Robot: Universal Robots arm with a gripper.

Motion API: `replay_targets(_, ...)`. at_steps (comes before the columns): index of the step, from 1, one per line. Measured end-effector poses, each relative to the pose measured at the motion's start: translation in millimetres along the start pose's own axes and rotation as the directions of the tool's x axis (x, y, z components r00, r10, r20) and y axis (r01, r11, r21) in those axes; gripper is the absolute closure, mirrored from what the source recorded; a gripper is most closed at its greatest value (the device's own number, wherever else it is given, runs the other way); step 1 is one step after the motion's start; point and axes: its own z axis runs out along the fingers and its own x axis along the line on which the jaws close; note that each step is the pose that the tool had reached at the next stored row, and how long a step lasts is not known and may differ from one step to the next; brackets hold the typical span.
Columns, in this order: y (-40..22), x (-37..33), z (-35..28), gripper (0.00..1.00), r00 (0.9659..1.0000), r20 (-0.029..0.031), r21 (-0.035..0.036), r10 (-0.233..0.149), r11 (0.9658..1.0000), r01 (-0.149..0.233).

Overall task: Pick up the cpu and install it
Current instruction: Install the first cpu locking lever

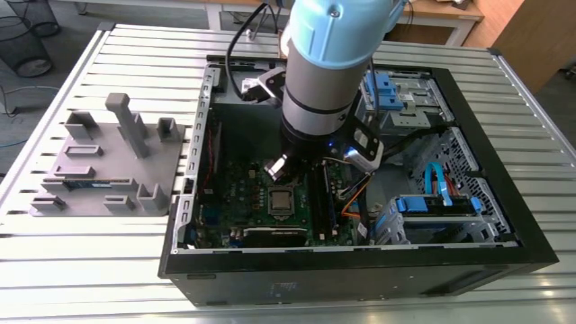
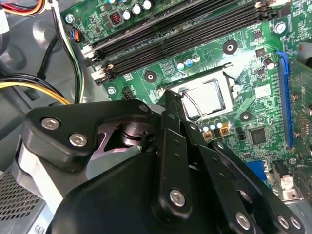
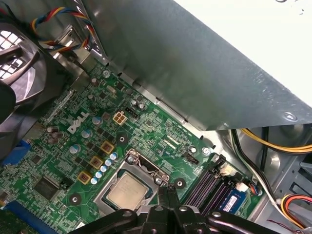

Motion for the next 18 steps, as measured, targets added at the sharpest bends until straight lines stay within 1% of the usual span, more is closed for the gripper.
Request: replay_targets(18, -2.7, 2.1, 3.0, 0.89, 1.0000, -0.0006, 0.0007, 0.000, 1.0000, 0.000)
